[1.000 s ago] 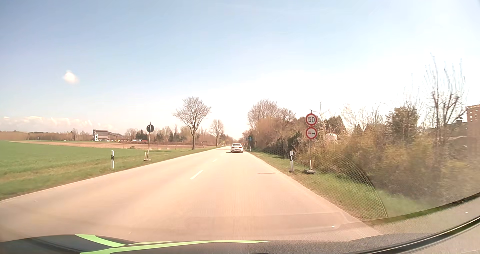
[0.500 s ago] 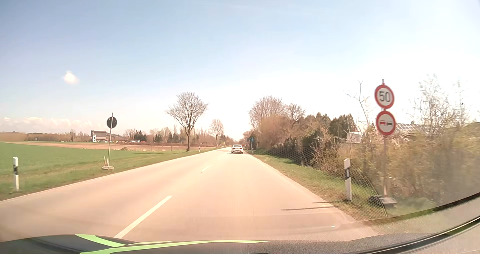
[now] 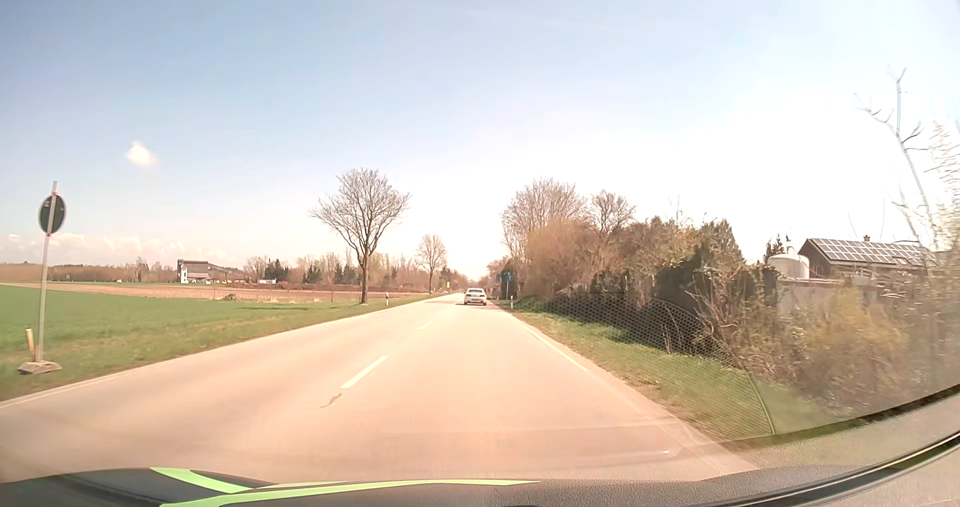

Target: Follow the waypoints while adhering to traffic rules and regulations

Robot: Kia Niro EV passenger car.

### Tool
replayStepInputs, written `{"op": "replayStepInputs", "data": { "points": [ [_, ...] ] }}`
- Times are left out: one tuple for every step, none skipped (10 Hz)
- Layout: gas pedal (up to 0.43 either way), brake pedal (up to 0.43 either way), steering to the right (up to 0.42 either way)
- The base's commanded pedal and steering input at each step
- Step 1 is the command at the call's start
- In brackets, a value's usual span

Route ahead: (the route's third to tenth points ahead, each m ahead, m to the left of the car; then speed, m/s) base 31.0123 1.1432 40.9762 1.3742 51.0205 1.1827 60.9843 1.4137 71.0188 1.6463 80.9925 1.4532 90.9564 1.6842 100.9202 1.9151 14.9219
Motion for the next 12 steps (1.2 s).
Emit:
{"op": "replayStepInputs", "data": {
  "points": [
    [0.0,0.0,0.001],
    [0.0,0.0,0.001],
    [0.0,0.0,0.001],
    [0.0,0.0,0.001],
    [0.0,0.0,0.001],
    [0.0,0.0,0.001],
    [0.0,0.0,0.001],
    [0.0,0.0,0.0],
    [0.0,0.0,0.0],
    [0.0,0.0,0.0],
    [0.0,0.0,0.0],
    [0.0,0.0,0.0]
  ]
}}
